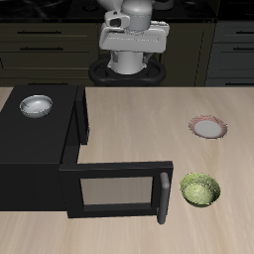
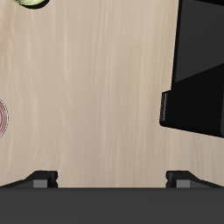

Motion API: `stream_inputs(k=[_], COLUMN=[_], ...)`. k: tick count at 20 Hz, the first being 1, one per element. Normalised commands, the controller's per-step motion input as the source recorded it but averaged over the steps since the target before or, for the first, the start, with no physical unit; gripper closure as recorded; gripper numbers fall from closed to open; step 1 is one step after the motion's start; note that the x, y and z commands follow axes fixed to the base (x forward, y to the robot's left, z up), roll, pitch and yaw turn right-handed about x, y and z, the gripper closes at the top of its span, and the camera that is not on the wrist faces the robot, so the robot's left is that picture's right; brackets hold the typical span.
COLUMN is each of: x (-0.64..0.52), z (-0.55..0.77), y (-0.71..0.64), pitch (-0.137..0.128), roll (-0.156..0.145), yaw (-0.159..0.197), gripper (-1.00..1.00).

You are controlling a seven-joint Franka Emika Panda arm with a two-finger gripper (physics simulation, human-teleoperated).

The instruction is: Place the green bowl on the plate

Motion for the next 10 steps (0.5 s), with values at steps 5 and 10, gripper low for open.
stream_inputs(k=[5,10], x=[0.21,0.3], z=[0.11,0.07], y=[0.0,0.02], pitch=[-0.019,-0.006], roll=[-0.007,0.02], yaw=[-0.001,0.0], gripper=[-1.0,-1.0])
